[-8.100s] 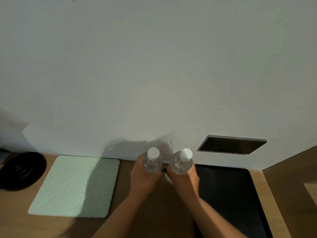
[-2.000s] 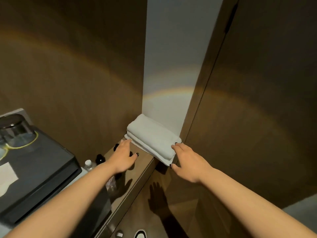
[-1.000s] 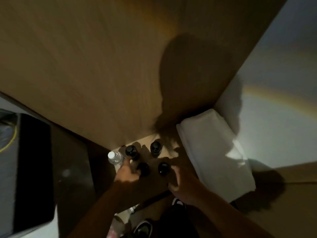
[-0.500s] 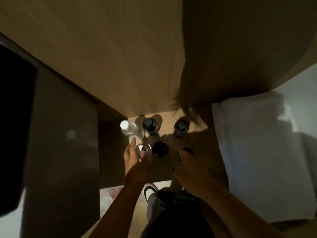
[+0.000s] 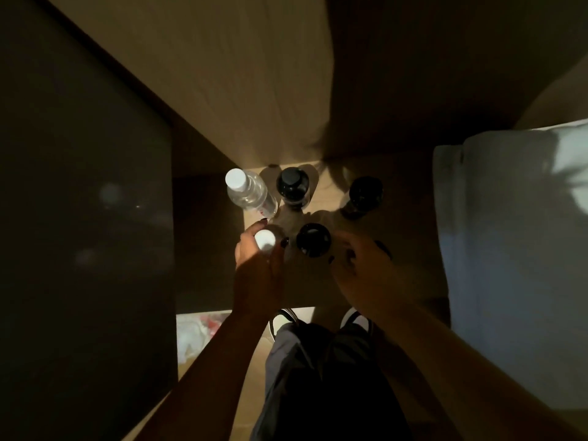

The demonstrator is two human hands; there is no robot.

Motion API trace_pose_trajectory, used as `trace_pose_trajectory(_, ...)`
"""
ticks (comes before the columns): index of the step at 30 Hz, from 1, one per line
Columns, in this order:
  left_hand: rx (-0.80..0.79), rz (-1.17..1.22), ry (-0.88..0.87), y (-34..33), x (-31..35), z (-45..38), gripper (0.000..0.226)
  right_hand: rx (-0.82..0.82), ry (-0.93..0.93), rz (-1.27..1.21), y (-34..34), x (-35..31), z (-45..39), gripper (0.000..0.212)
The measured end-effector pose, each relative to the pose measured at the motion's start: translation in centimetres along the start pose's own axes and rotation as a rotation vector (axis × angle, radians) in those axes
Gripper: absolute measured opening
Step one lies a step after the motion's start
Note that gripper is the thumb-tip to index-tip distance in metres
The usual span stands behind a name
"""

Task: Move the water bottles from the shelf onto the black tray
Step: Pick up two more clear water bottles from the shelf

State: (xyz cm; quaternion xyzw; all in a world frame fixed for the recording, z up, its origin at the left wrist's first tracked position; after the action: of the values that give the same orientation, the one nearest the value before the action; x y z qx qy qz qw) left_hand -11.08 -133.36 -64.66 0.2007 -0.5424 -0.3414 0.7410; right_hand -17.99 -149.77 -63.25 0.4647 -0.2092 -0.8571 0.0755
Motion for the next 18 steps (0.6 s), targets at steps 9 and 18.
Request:
trace_pose_trajectory(9,0.310,0.049,0.193,6.7,0.7,0.6,0.040,-0.097,0.087,0.332,-3.4,-2.8,-0.3,0.069)
trace_pose_trajectory(18,0.488,0.201,0.121,12.1,3.9,1.8,0.039,-0.043,0.355,0.231,-5.3,-7.5,-1.1,0.087)
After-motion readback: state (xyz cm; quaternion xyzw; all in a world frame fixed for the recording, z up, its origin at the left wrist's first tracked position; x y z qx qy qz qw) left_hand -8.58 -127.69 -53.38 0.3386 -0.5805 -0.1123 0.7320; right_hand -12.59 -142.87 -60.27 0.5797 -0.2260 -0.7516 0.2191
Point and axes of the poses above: each hand's wrist, its own z-axis away from the middle knuckle, its own y-axis out of the back of the hand, x = y × z, the point moved 7 cm from there along -z, towards the middle knuckle, and after that the axes turned 1 degree about -z, right-handed, at the moved point
